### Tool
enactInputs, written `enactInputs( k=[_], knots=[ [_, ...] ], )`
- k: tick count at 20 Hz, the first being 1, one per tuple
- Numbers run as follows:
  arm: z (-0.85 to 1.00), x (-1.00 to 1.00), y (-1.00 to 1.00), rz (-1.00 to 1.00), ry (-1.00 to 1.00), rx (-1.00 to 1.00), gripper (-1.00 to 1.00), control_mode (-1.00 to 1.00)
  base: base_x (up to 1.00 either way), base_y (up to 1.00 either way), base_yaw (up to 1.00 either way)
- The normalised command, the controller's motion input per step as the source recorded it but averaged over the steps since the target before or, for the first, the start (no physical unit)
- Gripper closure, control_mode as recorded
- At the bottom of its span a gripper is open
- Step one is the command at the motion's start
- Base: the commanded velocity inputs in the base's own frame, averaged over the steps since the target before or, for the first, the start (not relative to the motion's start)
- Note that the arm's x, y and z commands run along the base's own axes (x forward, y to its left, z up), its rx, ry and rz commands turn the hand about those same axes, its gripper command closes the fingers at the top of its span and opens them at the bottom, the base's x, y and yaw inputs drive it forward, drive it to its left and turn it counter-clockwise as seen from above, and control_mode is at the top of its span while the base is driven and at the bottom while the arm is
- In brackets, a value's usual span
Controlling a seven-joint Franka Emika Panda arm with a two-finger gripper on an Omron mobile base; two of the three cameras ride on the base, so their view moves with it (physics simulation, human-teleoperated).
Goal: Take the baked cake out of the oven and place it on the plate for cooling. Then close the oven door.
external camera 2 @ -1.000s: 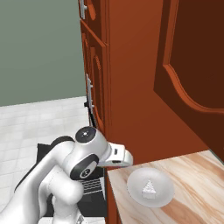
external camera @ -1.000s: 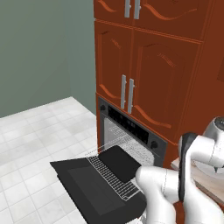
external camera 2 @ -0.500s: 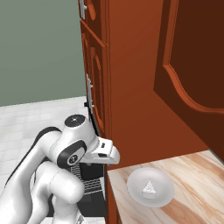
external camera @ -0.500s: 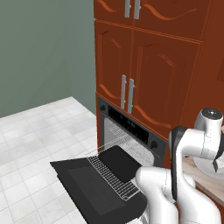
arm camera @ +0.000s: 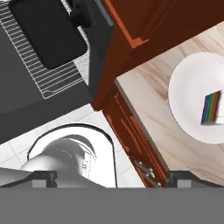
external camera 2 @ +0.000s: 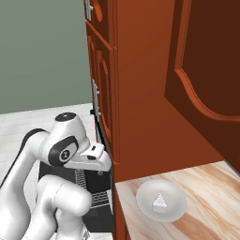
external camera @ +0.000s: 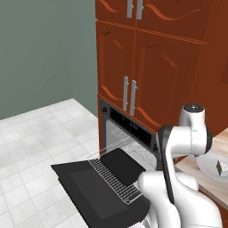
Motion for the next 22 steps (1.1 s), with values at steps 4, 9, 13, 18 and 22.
enactInputs(
  k=[4, 9, 13, 18, 22],
  knots=[
    [-0.17, 0.00, 0.59, -0.06, 0.12, 0.00, -1.00, -1.00, 0.00, 0.00, 0.00],
    [-0.25, -0.01, 0.66, -0.09, 0.05, 0.00, -1.00, -1.00, 0.00, 0.00, 0.00],
    [-0.28, 0.03, 0.69, -0.20, -0.01, 0.00, -1.00, -1.00, 0.00, 0.00, 0.00],
    [-0.29, 0.15, 0.62, -0.25, 0.00, 0.00, -1.00, -1.00, 0.00, 0.00, 0.00],
    [-0.28, 0.22, 0.54, -0.27, 0.00, 0.05, -1.00, -1.00, 0.00, 0.00, 0.00]
  ],
)
